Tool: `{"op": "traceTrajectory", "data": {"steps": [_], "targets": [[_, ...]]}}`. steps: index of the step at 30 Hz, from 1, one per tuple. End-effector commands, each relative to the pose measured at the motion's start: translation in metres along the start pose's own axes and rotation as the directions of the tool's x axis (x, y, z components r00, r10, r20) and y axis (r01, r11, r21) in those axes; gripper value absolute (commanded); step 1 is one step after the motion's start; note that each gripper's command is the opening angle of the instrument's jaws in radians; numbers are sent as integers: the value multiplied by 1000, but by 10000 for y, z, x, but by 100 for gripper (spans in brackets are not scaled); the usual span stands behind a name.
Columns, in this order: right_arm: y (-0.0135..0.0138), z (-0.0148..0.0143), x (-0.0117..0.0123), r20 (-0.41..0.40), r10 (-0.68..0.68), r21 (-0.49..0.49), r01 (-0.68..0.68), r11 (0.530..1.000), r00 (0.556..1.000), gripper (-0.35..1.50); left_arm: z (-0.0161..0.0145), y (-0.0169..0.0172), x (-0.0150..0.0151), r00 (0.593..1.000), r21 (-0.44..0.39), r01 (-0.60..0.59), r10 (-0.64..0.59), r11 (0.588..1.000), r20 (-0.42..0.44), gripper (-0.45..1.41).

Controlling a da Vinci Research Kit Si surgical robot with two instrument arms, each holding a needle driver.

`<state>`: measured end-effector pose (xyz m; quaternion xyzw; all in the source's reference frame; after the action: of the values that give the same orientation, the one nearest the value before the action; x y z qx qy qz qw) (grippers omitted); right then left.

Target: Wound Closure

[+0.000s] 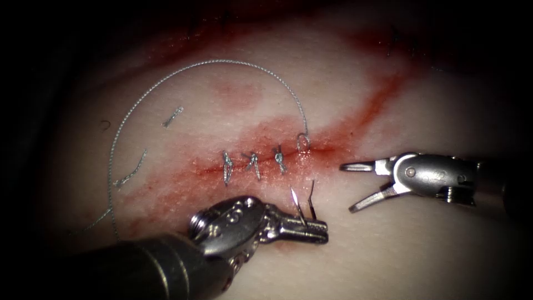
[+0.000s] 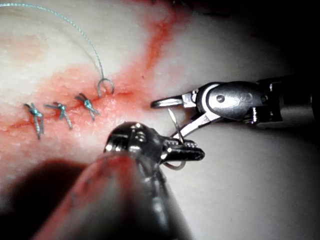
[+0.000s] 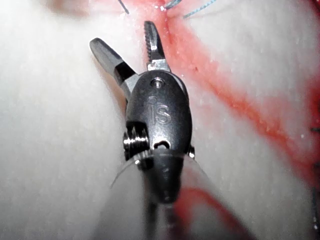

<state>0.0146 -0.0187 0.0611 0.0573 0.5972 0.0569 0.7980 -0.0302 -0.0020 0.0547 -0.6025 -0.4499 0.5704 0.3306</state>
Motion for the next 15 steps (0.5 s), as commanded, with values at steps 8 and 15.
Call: {"op": "traceTrajectory", "data": {"steps": [8, 15], "targets": [[-6, 35, 4, 31, -31, -36, 32, 999, 999, 76, -9, 39, 2, 994, 20, -105, 105, 994, 21, -45], [-3, 51, -18, 127, -48, -42, 53, 998, 991, 66, -16, 87, 15, 985, 27, -170, 168, 985, 47, -43]]}}
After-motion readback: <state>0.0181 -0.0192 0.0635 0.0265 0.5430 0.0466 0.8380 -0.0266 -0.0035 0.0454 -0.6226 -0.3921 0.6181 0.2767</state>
